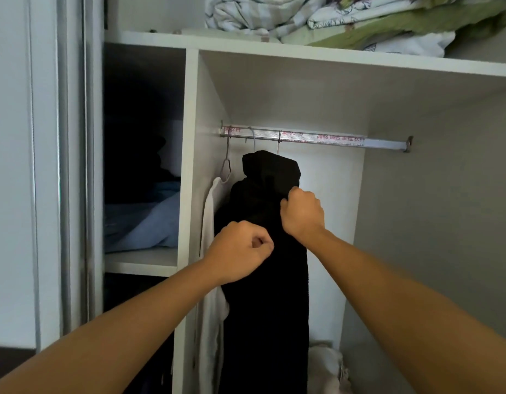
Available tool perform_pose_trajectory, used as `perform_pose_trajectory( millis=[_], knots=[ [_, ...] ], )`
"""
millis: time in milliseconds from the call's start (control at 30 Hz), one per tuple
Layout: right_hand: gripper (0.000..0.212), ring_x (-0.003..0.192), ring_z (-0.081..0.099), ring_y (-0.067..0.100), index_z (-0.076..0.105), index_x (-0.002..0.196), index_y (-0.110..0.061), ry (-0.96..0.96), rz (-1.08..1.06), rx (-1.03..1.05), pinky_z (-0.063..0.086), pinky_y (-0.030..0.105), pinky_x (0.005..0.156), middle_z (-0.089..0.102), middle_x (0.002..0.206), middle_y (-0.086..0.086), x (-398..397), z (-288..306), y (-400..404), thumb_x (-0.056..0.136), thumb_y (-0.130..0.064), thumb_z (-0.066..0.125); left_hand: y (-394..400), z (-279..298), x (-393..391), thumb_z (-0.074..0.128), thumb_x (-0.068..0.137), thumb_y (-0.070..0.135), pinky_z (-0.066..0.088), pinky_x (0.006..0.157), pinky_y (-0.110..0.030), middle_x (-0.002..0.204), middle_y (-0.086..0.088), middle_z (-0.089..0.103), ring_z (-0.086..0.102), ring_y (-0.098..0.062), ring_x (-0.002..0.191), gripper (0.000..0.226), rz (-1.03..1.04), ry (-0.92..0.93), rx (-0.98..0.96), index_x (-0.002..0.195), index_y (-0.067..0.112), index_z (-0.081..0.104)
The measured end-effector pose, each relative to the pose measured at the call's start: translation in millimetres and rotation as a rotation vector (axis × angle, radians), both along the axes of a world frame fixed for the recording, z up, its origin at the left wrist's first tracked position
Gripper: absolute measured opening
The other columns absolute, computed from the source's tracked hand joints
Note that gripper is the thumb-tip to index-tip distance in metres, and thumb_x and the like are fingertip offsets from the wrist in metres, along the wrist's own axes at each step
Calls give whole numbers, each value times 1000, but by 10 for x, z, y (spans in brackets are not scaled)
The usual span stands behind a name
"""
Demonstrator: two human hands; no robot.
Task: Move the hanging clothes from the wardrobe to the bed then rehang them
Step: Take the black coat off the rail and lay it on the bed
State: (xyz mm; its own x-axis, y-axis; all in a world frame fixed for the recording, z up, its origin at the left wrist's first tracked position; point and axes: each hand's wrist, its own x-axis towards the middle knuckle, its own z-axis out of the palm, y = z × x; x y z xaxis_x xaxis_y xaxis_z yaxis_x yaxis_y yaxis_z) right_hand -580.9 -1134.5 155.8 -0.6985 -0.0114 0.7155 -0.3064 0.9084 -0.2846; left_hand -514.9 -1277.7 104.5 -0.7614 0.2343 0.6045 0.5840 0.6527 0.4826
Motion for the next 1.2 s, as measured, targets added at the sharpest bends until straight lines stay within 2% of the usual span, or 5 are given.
perform_pose_trajectory(
  millis=[333, 600, 667, 833, 1200],
  knots=[
    [32, 73, 57, 30, 40, 63, -13, 62, -22, -9, 42, 33, 61, 55, 78, 11, 121, 401, 46, 94, -20, 47, -15, 91, -17, 61, 85, 26, 57, 71, -38, 60, 16, 66, 64, -4, 61, 21, 120, 60, -30, 67, 36, 65],
    [28, 67, 55, 25, 45, 64, -11, -88, 68, -123, 37, 27, 51, 50, 67, 3, 88, 443, -52, 88, -21, 55, 120, -6, -76, 57, 83, 33, 56, 84, -41, 105, 2, 68, 66, -16, 93, 62, 39, -100, -113, 142, 30, 38],
    [21, 73, 55, 24, 50, 83, -8, -178, 113, -216, 42, 29, 55, 50, 74, 3, 62, 469, -80, 83, -25, 62, 147, -33, -111, 56, 80, 32, 56, 82, -41, 105, 3, 66, 65, -15, 91, 65, 14, -129, -153, 142, 30, 35],
    [94, 105, 57, 30, 37, 136, -4, -375, 114, -200, 54, 42, 84, 53, 118, 9, 21, 646, -226, 68, -54, 77, 130, -66, -196, 58, 87, 27, 52, 95, -43, 120, -8, 63, 62, -22, 109, 73, 22, -230, -162, 152, 22, 24],
    [36, 77, 54, 19, 56, 94, -10, -353, -60, 161, 44, 29, 68, 56, 96, 5, -315, 584, -473, 81, -37, 76, -43, -52, -326, 62, 85, 32, 57, 75, -37, 83, -2, 73, 68, -15, 78, 32, 110, -39, -163, 115, 22, 67]
  ],
)
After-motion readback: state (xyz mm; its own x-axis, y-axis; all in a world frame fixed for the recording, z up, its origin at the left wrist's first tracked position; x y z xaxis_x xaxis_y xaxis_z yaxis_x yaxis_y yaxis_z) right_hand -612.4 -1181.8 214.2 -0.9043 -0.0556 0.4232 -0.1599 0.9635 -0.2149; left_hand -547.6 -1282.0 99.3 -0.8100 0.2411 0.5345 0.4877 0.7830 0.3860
